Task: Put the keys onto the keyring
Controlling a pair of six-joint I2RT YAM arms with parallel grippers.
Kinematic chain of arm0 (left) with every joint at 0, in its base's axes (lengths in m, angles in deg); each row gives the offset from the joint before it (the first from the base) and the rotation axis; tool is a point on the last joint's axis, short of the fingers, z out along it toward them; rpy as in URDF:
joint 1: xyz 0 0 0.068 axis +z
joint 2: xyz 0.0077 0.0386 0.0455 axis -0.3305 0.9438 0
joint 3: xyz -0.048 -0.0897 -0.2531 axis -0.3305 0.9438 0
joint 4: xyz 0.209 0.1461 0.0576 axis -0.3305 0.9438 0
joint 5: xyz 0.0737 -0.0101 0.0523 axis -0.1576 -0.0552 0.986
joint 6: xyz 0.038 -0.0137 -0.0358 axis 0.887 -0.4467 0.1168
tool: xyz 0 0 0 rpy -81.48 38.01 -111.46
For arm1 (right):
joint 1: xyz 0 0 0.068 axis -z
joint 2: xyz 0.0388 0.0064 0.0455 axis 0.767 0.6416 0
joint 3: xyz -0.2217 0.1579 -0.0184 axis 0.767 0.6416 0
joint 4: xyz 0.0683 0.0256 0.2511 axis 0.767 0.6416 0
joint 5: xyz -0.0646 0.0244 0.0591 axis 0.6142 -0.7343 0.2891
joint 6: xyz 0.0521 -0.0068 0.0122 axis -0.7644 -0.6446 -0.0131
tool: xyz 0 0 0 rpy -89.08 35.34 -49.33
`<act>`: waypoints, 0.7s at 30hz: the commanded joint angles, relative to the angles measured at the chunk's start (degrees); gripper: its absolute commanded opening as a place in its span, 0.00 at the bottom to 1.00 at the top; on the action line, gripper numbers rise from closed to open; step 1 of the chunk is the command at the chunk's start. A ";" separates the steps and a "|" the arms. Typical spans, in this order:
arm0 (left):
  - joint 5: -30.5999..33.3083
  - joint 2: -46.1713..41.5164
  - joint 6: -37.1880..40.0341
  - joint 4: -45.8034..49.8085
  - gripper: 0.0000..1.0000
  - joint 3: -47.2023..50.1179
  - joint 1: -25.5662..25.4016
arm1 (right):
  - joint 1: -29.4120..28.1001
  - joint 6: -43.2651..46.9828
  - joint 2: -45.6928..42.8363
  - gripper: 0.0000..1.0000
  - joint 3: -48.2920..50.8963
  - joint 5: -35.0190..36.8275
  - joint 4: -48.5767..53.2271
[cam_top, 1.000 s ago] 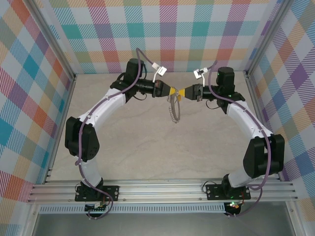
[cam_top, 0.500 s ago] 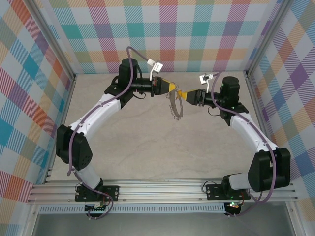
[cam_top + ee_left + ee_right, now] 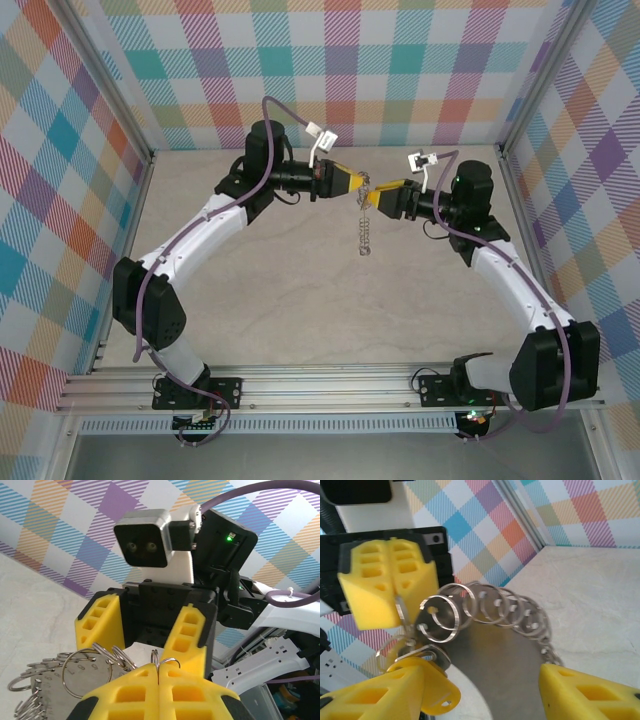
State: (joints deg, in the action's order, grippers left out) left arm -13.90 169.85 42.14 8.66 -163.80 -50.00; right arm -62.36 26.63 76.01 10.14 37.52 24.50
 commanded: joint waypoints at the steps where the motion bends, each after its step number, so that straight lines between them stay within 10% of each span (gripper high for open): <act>1: -1.79 -1.41 1.20 -0.71 0.00 -2.08 -0.77 | -0.89 2.08 -1.21 0.62 -0.91 -2.28 -0.84; 21: -2.14 -1.41 2.03 0.96 0.00 -3.43 -1.12 | -1.34 4.34 -4.33 0.60 0.97 -2.57 1.95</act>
State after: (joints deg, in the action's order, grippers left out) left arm -13.95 169.85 43.19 10.19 -164.91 -50.41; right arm -63.32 30.41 71.72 10.77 35.83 27.30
